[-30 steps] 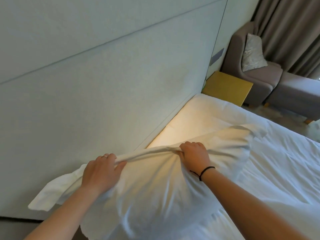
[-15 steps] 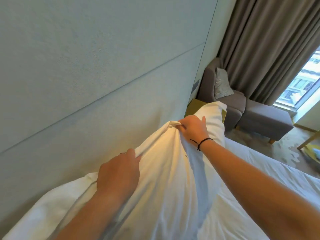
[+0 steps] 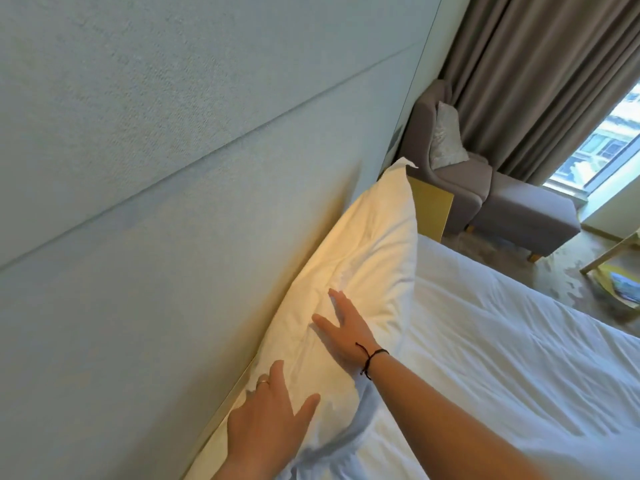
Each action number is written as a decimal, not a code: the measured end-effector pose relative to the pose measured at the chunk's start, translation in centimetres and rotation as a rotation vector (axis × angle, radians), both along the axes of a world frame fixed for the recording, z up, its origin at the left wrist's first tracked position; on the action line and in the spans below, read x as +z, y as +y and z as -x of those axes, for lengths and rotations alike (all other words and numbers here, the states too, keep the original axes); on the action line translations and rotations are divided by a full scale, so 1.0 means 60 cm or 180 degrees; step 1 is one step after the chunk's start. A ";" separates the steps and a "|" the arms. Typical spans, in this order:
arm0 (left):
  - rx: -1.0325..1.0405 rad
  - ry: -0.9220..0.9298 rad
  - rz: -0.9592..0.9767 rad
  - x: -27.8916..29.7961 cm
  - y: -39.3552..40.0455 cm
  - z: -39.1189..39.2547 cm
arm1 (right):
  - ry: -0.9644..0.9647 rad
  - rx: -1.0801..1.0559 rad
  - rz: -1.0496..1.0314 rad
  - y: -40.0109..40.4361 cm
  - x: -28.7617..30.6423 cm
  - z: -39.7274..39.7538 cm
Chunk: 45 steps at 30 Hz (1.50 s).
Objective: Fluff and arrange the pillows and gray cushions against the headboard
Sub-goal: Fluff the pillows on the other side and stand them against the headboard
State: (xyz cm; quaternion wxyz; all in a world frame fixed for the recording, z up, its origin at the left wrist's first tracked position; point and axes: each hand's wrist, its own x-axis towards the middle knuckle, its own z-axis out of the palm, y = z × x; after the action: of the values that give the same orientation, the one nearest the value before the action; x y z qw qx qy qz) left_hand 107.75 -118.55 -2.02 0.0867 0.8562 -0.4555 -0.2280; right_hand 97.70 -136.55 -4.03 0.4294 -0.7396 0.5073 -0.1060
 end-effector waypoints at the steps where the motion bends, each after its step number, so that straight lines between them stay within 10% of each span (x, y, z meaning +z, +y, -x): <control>1: -0.0044 0.0042 -0.0076 0.002 0.006 0.001 | -0.0154 0.0075 -0.0100 0.001 0.010 0.003; 11: 0.0054 0.1400 0.0201 -0.020 0.093 -0.051 | 0.0603 -0.0778 0.0464 0.153 -0.022 0.053; 18: 0.0806 0.2494 0.0697 -0.017 0.153 -0.106 | -0.0047 -0.0864 -0.0299 0.212 -0.016 0.056; 25: 0.1152 0.1224 0.1767 0.007 0.185 -0.136 | -0.0227 -0.0407 -0.0410 0.217 -0.001 0.015; 36: 0.0077 -0.0088 0.1421 0.036 0.165 -0.038 | -0.0303 -0.0326 -0.0624 0.272 0.023 0.077; 45: -0.1133 0.0357 0.1259 0.025 0.103 0.272 | -0.0360 -0.1395 -0.0733 0.347 0.015 0.398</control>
State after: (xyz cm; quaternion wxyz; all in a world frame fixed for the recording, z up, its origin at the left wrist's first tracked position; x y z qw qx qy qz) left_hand 91.41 -112.36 -0.54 0.2359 0.7151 -0.6290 -0.1932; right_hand 73.80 -115.74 -3.14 0.5053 -0.5511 0.6394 -0.1793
